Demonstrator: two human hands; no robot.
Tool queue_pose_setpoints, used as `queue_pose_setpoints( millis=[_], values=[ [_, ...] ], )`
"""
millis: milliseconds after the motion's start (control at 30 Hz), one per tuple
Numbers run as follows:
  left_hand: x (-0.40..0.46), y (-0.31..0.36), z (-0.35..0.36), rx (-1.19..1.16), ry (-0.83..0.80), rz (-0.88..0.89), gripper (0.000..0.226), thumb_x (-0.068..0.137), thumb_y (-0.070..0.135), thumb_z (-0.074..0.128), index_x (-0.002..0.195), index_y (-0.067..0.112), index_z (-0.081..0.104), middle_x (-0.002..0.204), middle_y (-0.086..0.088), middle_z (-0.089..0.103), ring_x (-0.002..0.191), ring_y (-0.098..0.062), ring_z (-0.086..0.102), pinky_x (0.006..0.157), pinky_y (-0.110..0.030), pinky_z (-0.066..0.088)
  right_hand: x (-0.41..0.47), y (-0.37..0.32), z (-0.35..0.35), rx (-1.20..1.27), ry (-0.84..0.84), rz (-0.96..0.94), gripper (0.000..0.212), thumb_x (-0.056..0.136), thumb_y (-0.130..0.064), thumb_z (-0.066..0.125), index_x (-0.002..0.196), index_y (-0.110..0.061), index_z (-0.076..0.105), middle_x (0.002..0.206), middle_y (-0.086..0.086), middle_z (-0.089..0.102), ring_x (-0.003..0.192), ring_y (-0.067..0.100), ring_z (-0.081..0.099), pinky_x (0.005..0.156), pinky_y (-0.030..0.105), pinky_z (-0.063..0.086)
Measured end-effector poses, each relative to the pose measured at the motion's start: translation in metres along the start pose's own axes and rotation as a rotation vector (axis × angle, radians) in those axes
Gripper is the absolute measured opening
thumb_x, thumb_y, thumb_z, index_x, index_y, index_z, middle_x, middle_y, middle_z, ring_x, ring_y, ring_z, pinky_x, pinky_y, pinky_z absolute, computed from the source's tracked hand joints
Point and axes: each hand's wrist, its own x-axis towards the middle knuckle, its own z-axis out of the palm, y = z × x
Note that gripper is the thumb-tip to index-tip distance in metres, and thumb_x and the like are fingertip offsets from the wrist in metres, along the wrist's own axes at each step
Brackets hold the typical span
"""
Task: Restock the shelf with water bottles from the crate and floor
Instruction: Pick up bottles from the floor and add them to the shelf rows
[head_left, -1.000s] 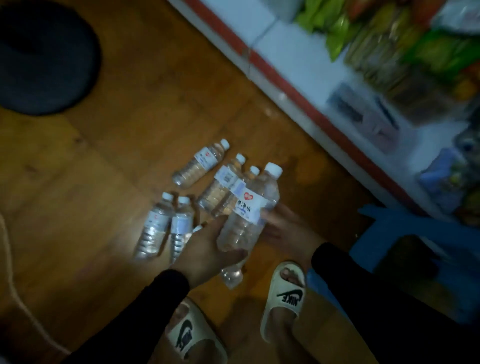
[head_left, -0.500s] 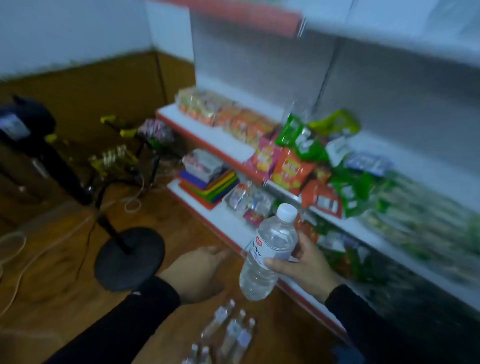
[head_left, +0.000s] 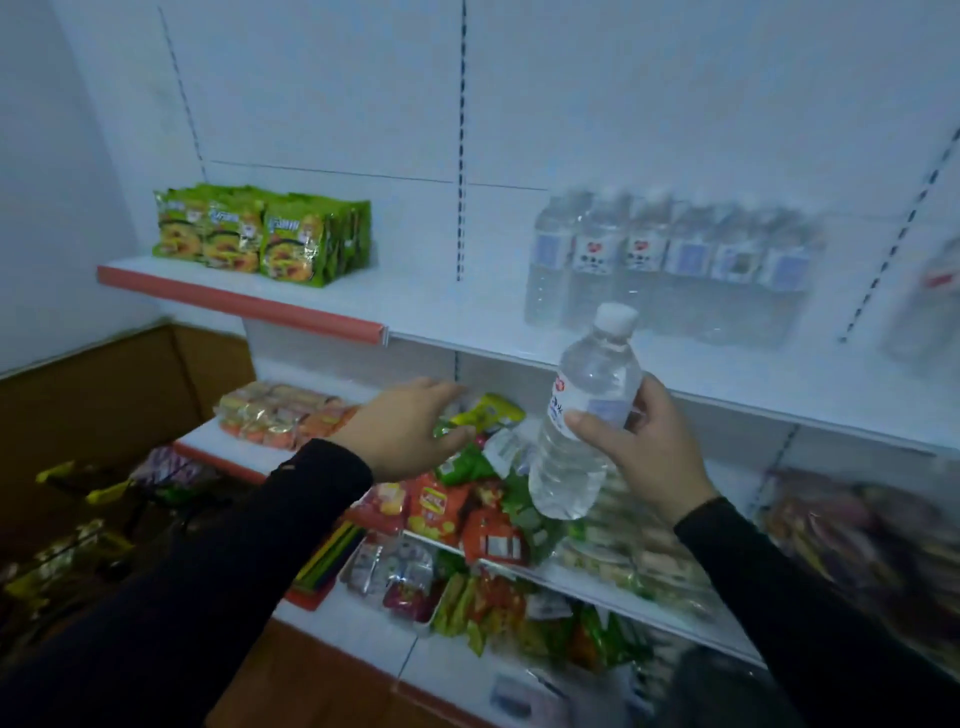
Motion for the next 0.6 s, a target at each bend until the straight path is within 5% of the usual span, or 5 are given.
queue_pose_setpoints(
  millis=[233,400,600],
  values=[
    [0.114,0.044,0.007,-0.062,0.032,0.007,0.064,0.095,0.054,0.045,0.147,0.019,0.037,0.146,-0.004,0.044,0.133,-0.021,0.041,0.108,-0.032,0.033,0.084,-0.002,-0.071,-0.099,0.203,-0.096,0.048,0.074,-0.038,0.084,0.114,-0.025,0.062,0.107,-0.012,0.069,0.097,0.010,0.065,0.076,0.025,0.052],
    [0.188,0.067,0.038,-0.077,-0.035,-0.053,0.064,0.098,0.055,0.037,0.148,0.016,0.035,0.148,-0.008,0.041,0.136,-0.026,0.036,0.109,-0.035,0.031,0.139,0.008,-0.096,-0.121,0.274,-0.098,0.050,0.073,-0.039,0.085,0.115,-0.029,0.059,0.101,-0.021,0.064,0.089,-0.007,0.060,0.071,0.014,0.046],
    [0.231,0.059,0.082,0.015,-0.069,-0.101,0.074,0.080,0.073,0.014,0.117,0.021,0.053,0.115,-0.006,0.054,0.115,-0.027,0.047,0.098,-0.038,0.037,0.185,0.029,-0.093,-0.172,0.310,-0.106,0.048,0.072,-0.049,0.082,0.108,-0.037,0.053,0.100,-0.017,0.064,0.091,0.005,0.063,0.073,0.020,0.049]
  ],
)
